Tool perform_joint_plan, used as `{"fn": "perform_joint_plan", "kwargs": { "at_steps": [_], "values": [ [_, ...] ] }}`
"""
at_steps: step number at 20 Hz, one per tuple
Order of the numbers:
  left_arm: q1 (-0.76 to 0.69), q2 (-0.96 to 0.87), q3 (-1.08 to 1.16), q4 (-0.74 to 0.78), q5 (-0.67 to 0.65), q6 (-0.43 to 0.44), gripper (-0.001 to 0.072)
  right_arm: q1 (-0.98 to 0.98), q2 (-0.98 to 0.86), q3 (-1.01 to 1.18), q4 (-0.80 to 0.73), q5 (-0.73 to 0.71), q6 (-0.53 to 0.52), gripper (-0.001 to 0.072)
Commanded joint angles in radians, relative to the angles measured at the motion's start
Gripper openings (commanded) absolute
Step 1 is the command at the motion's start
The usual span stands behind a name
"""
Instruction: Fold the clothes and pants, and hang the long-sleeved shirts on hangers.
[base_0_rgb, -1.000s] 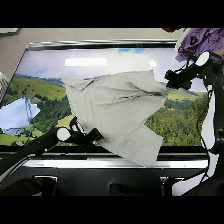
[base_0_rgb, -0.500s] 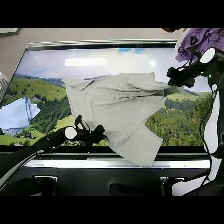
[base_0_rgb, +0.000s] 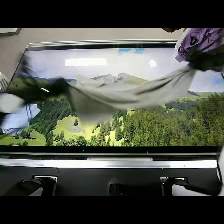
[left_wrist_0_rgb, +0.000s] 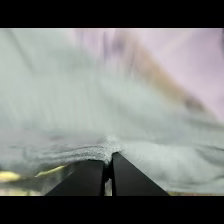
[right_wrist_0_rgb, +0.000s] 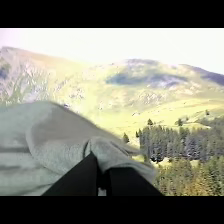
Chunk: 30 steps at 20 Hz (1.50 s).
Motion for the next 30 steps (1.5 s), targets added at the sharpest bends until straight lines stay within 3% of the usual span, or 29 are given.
{"fn": "perform_joint_plan", "kwargs": {
  "at_steps": [1, 5, 9, 13, 15, 19, 24, 28, 30],
  "values": [
    [0.079, 0.18, 0.235, 0.263, -0.117, 0.022, 0.0012, 0.001, 0.245, 0.0, -0.044, 0.012, -0.035, 0.003],
    [0.079, 0.379, 0.296, 0.291, -0.196, 0.017, 0.0011, 0.0, 0.505, 0.0, -0.042, 0.034, -0.034, 0.0031],
    [0.079, 0.507, 0.296, 0.35, -0.315, -0.089, 0.0012, 0.0, 0.658, 0.0, -0.042, 0.044, -0.022, 0.0031],
    [0.081, 0.475, 0.29, 0.4, -0.335, -0.122, 0.0012, 0.001, 0.65, 0.0, -0.005, 0.062, 0.153, 0.0031],
    [0.081, 0.387, 0.273, 0.4, -0.336, -0.122, 0.0011, 0.001, 0.566, -0.004, 0.061, 0.128, 0.232, 0.0031],
    [0.081, 0.067, 0.249, 0.399, -0.336, -0.122, 0.0012, 0.001, 0.3, -0.105, 0.137, 0.212, 0.251, 0.0031],
    [0.082, -0.435, 0.259, 0.378, -0.21, -0.095, 0.0013, 0.001, -0.128, -0.23, 0.148, 0.032, 0.252, 0.0031],
    [0.083, -0.711, 0.325, 0.33, -0.145, -0.095, 0.0014, 0.001, -0.424, -0.229, 0.204, -0.171, 0.248, 0.0038],
    [0.086, -0.779, 0.366, 0.29, -0.159, -0.095, 0.0017, 0.0, -0.507, -0.229, 0.263, -0.251, 0.248, 0.0131]
  ]
}}
